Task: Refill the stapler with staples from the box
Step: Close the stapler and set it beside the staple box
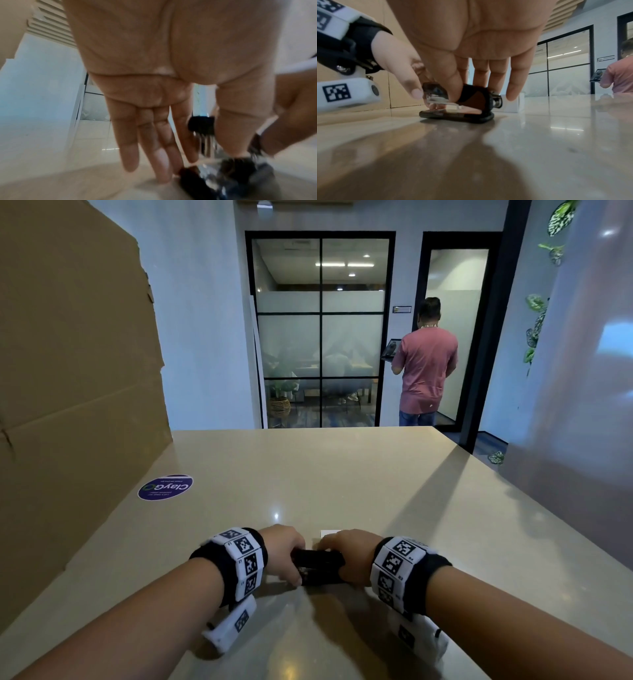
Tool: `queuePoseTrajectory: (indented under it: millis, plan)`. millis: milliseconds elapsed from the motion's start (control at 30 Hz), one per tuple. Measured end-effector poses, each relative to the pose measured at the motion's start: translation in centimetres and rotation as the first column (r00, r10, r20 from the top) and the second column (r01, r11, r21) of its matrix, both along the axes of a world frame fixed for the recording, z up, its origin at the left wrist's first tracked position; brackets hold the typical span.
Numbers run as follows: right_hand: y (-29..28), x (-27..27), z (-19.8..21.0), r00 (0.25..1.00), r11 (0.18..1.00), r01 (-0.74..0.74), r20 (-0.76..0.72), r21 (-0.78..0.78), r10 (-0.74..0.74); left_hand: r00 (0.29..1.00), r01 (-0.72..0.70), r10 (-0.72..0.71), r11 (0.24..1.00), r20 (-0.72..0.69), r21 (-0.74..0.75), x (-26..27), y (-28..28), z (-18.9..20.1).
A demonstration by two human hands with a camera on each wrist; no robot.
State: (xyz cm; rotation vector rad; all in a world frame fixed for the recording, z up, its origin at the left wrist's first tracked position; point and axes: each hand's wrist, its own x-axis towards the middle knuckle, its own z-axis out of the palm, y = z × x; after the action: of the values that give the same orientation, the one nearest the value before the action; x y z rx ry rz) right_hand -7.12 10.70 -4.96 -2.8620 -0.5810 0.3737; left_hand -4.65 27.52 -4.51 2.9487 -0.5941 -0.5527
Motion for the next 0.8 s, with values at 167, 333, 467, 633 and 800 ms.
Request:
queuePoseTrajectory:
  millis: [167, 333, 467, 633, 800]
  plan:
    - [-1.6, 0.2, 0.5, 1.0, 0.999, 0.005, 0.002, -0.045, -0.004, 0.995, -0.024, 0.014, 0.995, -0.095, -0.1, 1.0, 0.2, 1.4]
    - [-4.4, 0.0, 0.6, 0.999, 0.995, 0.044, 0.019, -0.086, -0.042, 0.999, -0.024, 0.03, 0.972, 0.021, -0.234, 1.6, -2.1, 2.0]
    - [-7.4, -0.2, 0.9, 0.995, 0.987, 0.103, 0.001, -0.12, -0.104, 0.989, 0.073, -0.065, 0.996, 0.136, -0.049, 1.5, -5.2, 0.5]
    - [-11.6, -0.8, 1.1, 0.979, 0.97, 0.204, 0.011, -0.129, -0.204, 0.974, 0.126, -0.163, 0.966, 0.158, 0.225, 1.5, -8.3, -0.7]
    - [-15.8, -1.3, 0.9, 0.942, 0.931, 0.337, 0.049, -0.143, -0.333, 0.975, 0.184, -0.203, 0.965, 0.088, 0.186, 1.3, -11.3, -0.4]
